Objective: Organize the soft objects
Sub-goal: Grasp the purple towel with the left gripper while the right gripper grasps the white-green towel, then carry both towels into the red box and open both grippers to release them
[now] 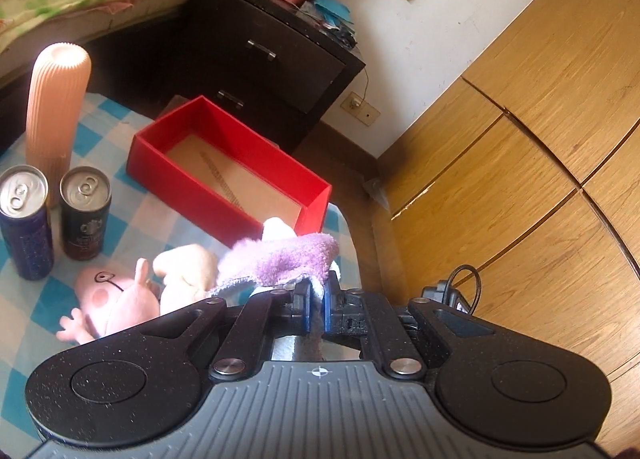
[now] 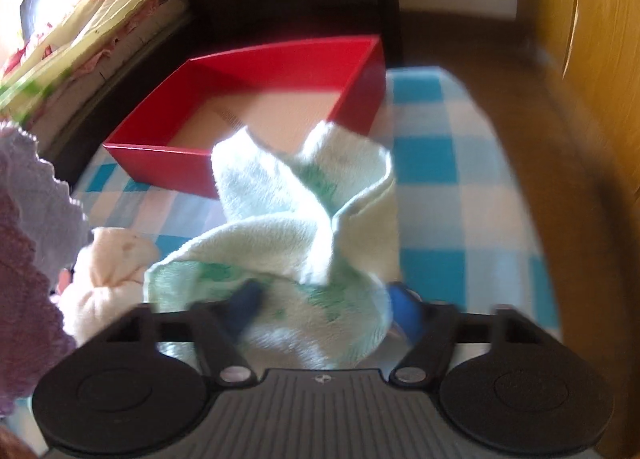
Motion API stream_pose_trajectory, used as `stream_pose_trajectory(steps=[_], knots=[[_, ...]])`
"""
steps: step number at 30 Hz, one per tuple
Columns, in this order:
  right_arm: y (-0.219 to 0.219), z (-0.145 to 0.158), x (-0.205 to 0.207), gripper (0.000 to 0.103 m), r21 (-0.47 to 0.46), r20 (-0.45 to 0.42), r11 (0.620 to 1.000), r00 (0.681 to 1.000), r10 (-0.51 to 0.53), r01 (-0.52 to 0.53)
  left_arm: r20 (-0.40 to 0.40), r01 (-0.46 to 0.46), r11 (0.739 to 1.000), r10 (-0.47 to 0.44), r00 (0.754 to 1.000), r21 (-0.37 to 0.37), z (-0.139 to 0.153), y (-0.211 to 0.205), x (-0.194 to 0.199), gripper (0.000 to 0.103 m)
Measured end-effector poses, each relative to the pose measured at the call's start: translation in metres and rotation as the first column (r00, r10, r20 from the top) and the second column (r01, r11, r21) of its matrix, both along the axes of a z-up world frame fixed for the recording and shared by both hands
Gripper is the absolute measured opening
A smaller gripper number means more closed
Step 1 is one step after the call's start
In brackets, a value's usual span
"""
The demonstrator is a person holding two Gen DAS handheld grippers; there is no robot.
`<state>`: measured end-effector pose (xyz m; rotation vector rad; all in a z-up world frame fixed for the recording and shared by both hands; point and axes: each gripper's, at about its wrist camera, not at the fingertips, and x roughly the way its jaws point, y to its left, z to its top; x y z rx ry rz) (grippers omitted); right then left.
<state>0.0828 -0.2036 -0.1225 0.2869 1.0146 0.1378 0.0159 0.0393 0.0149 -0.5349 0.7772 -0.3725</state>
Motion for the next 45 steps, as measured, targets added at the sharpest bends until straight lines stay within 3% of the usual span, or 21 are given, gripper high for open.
stream_pose_trajectory(steps=[3,5,6,14,18,19,20,21,22,24,25,27,28,29,32,34,39,45], knots=[[-0.002,0.002,-0.002,0.023,0.023,0.002,1.000,1.000,0.011,-0.011,-0.011,-0.005,1.000,0.005,1.000,0.002,-0.003,0.001,0.000,0.002],[-0.005,0.006,-0.004,0.004,0.099,-0.003,0.995,1.000,0.018,-0.018,-0.011,-0.009,1.000,0.009,1.000,0.000,-0.004,0.002,0.000,0.002],[-0.007,0.009,-0.005,0.000,0.152,-0.003,0.988,1.000,0.023,-0.022,-0.008,-0.007,1.000,0.007,1.000,-0.002,-0.004,0.002,0.000,0.002],[-0.015,0.036,-0.013,0.000,0.265,0.060,0.964,0.998,0.016,-0.031,0.005,-0.004,1.000,0.004,1.000,-0.005,-0.002,0.000,0.000,0.002],[-0.018,0.032,-0.008,0.000,0.169,0.042,0.985,0.999,-0.028,0.021,0.004,0.000,1.000,0.000,1.000,-0.002,-0.004,-0.002,0.001,0.002],[-0.016,0.029,-0.004,0.021,0.132,0.028,0.990,0.999,-0.046,0.042,0.003,0.002,1.000,-0.002,1.000,-0.002,-0.005,-0.003,0.002,0.002],[-0.015,0.025,0.000,0.054,0.100,0.013,0.993,0.997,-0.070,0.069,0.002,0.005,1.000,-0.005,1.000,-0.002,-0.005,-0.004,0.003,0.002],[-0.015,0.021,0.003,0.065,0.089,0.007,0.992,0.996,-0.093,0.092,0.001,0.009,1.000,-0.009,1.000,-0.001,-0.006,-0.005,0.004,0.002],[-0.015,0.018,0.006,0.069,0.095,0.014,0.991,0.995,-0.101,0.099,0.000,0.013,1.000,-0.013,1.000,0.000,-0.006,-0.006,0.005,0.002],[-0.012,0.013,0.013,0.069,0.139,-0.005,0.986,0.996,-0.089,0.089,-0.004,0.017,1.000,-0.017,1.000,0.002,-0.008,-0.008,0.006,0.003],[-0.009,0.011,0.017,0.067,0.161,-0.006,0.984,0.997,-0.081,0.081,-0.006,0.018,1.000,-0.018,1.000,0.004,-0.009,-0.009,0.007,0.003],[-0.002,0.009,0.021,0.043,0.160,0.013,0.985,0.997,-0.072,0.069,-0.009,0.017,1.000,-0.017,1.000,0.007,-0.010,-0.009,0.008,0.003],[0.001,0.007,0.024,0.016,0.161,-0.001,0.986,0.999,-0.051,0.050,-0.009,0.018,1.000,-0.018,1.000,0.009,-0.010,-0.009,0.008,0.003],[0.003,0.004,0.025,0.000,0.183,-0.022,0.982,0.999,-0.036,0.040,-0.008,0.018,1.000,-0.018,1.000,0.010,-0.010,-0.009,0.008,0.003],[0.001,0.007,0.018,0.000,0.184,-0.019,0.983,1.000,-0.022,0.025,-0.004,0.016,1.000,-0.016,1.000,0.000,-0.008,-0.007,0.007,0.003],[-0.008,0.017,0.010,0.000,0.237,0.001,0.971,1.000,-0.016,0.015,0.006,0.015,1.000,-0.015,1.000,-0.010,-0.005,-0.006,0.005,0.004],[-0.022,0.054,-0.008,0.000,0.416,0.083,0.909,0.996,-0.013,-0.023,0.039,0.020,0.999,-0.019,0.999,-0.029,0.006,-0.010,0.000,0.004],[-0.023,0.085,-0.017,0.000,0.498,0.171,0.864,0.985,-0.012,-0.076,0.078,0.015,0.999,-0.011,0.997,-0.048,0.019,-0.012,0.000,0.004]])
